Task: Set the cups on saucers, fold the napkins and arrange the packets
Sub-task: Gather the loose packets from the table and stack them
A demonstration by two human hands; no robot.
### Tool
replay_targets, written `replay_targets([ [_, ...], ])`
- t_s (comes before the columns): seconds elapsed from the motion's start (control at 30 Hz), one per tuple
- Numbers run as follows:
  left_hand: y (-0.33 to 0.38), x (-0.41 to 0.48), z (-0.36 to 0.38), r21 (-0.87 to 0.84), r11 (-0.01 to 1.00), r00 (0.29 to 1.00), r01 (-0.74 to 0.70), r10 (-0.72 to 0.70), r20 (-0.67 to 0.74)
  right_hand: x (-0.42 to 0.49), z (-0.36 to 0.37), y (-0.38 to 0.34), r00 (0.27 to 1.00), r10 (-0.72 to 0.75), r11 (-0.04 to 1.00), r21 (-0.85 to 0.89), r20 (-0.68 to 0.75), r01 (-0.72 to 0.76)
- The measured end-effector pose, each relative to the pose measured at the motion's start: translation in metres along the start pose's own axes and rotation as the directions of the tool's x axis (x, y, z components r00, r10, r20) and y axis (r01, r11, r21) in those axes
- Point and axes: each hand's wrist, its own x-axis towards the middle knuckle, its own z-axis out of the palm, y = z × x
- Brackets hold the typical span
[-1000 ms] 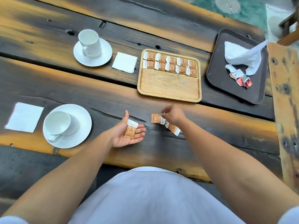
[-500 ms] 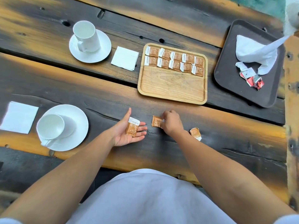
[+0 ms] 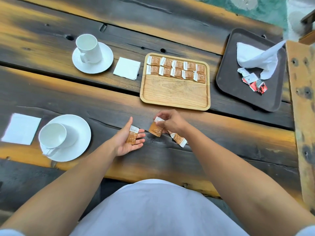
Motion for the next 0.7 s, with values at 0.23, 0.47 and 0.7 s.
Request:
replay_targets([
  [0.23,-0.017,-0.006,0.017,-0.081,0.997,0.989,0.007,0.005,0.146,-0.014,0.021,-0.009,0.986,-0.021,1.0,-0.016,0.166,0.024],
  [0.47,-0.03,-0.008,0.033,-0.01,0.999,0.974,0.041,-0.038,0.222,-0.022,0.032,0.004,0.989,-0.067,0.985,-0.148,0.134,0.087],
  [0.7,-0.036,-0.003,0.045,0.017,0.998,0.948,0.066,-0.068,0.312,-0.023,0.03,0.021,0.996,-0.091,0.977,-0.193,0.015,0.092],
])
